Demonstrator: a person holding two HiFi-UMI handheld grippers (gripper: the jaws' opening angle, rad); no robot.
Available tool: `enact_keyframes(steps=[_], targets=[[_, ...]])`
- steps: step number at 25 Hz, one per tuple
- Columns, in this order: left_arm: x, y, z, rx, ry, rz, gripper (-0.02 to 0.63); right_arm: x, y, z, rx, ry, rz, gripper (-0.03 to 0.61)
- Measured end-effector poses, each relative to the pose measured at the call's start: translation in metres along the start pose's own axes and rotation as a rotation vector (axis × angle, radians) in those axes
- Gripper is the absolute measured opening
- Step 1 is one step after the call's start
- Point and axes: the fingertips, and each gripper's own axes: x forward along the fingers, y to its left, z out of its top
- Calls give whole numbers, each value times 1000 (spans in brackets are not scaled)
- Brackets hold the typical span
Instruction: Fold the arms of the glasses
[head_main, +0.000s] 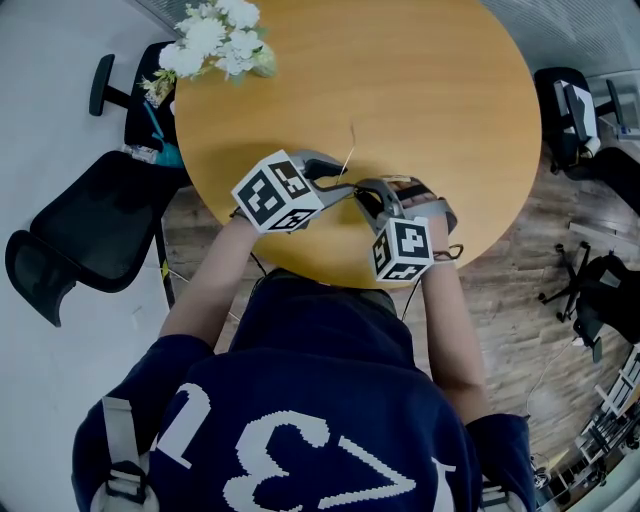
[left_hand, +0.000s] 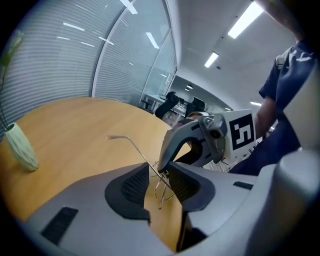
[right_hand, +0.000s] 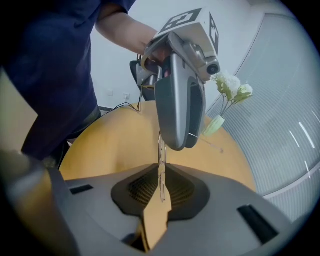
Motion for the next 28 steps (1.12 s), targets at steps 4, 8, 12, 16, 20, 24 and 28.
enact_keyframes(steps=[4, 8, 12, 16, 20, 24, 28], targets=[[12, 2, -18, -14, 45, -35, 127, 11, 17, -9, 13, 43, 75, 60], [21, 9, -29, -93, 11, -38, 138, 20, 29, -16, 41, 61, 122, 54], [31, 6, -47, -123, 42, -71, 149, 27, 43, -27, 52, 106, 184, 52], [35, 4, -66, -111, 115, -122, 187, 34, 50, -34, 65, 149, 229, 52], [32, 0, -76, -83, 141, -169, 241, 38, 48, -32, 76, 167, 246, 49], [40, 0, -93, -11, 226, -131, 262, 44, 49, -30, 72, 175, 256, 51], [49, 5, -97, 87, 258, -43, 261, 45, 50, -30, 76, 180, 260, 52]])
